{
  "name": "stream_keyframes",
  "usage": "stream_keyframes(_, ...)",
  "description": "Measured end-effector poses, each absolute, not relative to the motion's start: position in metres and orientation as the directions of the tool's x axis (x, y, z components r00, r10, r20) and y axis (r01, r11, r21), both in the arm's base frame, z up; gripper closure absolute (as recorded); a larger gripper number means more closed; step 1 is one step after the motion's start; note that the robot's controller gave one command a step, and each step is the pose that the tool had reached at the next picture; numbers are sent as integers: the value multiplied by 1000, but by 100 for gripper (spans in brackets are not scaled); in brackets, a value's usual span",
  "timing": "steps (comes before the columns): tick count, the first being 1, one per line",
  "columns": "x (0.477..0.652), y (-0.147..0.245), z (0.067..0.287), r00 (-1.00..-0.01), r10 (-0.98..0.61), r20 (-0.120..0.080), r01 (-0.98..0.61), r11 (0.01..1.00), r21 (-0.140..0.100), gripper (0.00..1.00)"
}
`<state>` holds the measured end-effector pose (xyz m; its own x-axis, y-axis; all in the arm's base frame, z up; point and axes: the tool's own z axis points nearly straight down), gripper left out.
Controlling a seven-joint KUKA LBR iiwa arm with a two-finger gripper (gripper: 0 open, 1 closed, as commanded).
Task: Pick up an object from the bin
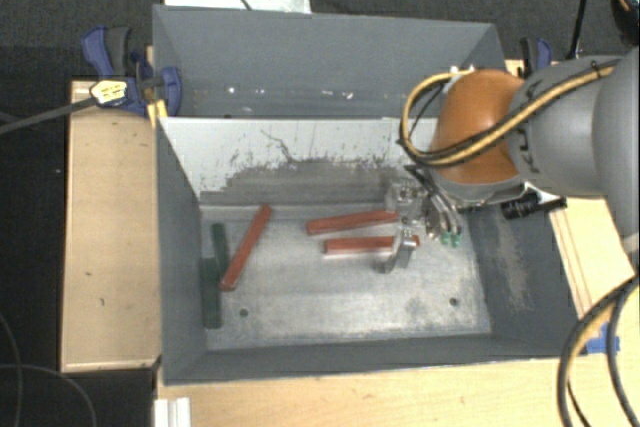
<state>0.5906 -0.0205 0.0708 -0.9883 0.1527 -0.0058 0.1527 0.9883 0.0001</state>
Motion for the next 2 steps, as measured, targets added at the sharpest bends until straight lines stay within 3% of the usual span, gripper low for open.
stream_keyframes(1,592,-19,74,-988,152,-10,152,988,2,100)
stream_keyframes(2,558,-35,215,-999,45,-9,45,999,0,100)
